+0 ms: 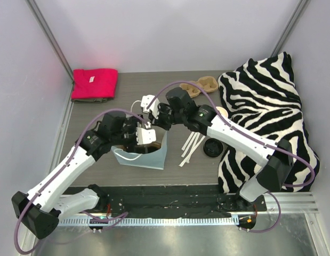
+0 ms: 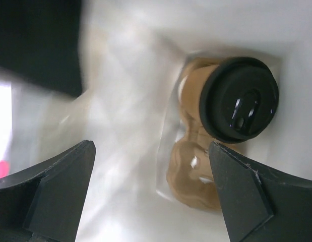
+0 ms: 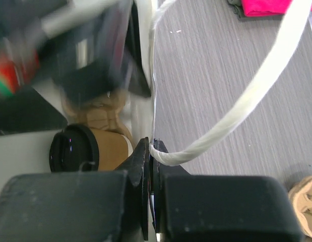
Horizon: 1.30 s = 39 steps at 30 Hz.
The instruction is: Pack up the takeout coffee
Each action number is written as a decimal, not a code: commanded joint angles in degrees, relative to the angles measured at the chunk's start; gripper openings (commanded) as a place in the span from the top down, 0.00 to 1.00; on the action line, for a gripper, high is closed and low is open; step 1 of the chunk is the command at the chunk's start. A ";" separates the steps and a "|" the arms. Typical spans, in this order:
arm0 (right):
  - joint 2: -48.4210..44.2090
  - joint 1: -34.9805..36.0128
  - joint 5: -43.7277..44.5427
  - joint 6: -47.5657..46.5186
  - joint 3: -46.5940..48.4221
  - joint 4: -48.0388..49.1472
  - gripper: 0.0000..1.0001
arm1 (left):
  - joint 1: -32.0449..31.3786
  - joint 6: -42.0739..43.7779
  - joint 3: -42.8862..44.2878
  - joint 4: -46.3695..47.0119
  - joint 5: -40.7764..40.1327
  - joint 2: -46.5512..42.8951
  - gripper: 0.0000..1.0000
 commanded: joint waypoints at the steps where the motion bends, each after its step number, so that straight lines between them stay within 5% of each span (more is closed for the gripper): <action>1: 0.09 -0.82 0.49 -1.93 1.45 -0.89 0.99 | 3.82 -3.44 6.38 0.45 3.98 -0.08 0.01; 10: 1.85 -2.75 0.40 -5.36 2.77 -0.89 0.99 | 6.81 -7.74 10.78 -0.08 4.08 0.54 0.03; 23: 4.31 -5.48 0.49 -8.70 4.87 -0.81 0.99 | 12.69 -25.04 17.20 2.64 1.62 2.65 0.41; 39: 7.74 -6.45 0.32 -11.69 9.53 -0.98 0.99 | 14.46 -43.25 20.64 4.39 -6.29 8.27 0.47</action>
